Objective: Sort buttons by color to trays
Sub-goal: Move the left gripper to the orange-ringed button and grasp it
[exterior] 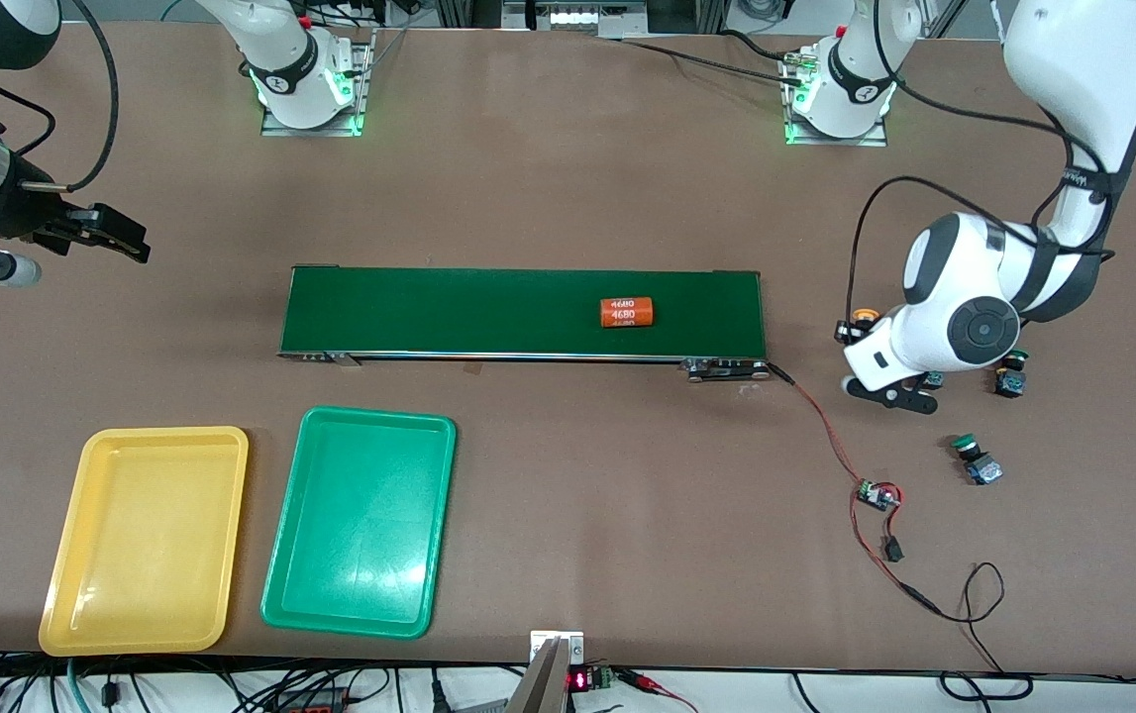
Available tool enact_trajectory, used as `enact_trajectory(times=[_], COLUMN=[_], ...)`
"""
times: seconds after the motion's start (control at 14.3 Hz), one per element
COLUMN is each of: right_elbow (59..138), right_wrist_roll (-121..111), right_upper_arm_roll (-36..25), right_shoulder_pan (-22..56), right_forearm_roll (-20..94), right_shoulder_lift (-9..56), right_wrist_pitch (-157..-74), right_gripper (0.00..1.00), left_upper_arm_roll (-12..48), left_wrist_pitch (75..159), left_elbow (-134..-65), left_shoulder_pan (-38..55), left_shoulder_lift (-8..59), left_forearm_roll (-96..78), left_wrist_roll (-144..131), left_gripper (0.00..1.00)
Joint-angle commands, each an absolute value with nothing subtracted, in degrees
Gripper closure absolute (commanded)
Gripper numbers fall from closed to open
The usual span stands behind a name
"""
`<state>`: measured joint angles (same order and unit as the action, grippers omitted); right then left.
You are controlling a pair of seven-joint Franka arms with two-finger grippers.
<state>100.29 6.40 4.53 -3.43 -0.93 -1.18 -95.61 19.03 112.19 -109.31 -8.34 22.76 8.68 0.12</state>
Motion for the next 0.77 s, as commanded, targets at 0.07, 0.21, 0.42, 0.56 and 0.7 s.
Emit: enact_trajectory(times=[0.07, 0.21, 0.42, 0.56, 0.7], right_elbow=[99.58, 99.58, 99.58, 99.58, 99.58], right_wrist_roll=[6.24, 6.15, 6.24, 6.15, 6.15], right_upper_arm_roll=[4.83, 4.83, 4.75, 4.83, 4.83], right_shoulder_pan=[-3.6, -3.6, -3.52, -3.6, -3.6], right_forearm_roll=[-0.44, -0.35, -0.35, -0.35, -0.35], right_shoulder_lift=[-0.88, -0.88, -0.88, -0.88, -0.88], right_wrist_pitch=[-95.45, -95.36, -95.45, -95.36, -95.45], right_gripper=[0.0, 0.0, 0.0, 0.0, 0.0], left_upper_arm_roll=[28.89, 32.5, 33.49, 33.49, 33.49], left_wrist_pitch=[108.98, 109.6, 115.82, 118.03, 118.04], left_elbow=[-107.58, -107.67, -109.25, -109.25, -109.34], left_shoulder_pan=[-8.53, -7.82, -6.6, -4.76, -3.96], left_shoulder_lift=[22.85, 24.6, 26.88, 28.91, 29.27], left_forearm_roll=[8.88, 8.96, 8.88, 8.96, 8.96], left_wrist_roll=[-8.04, -14.65, -18.97, -23.27, -24.52], left_gripper=[0.85, 0.85, 0.85, 0.84, 0.8])
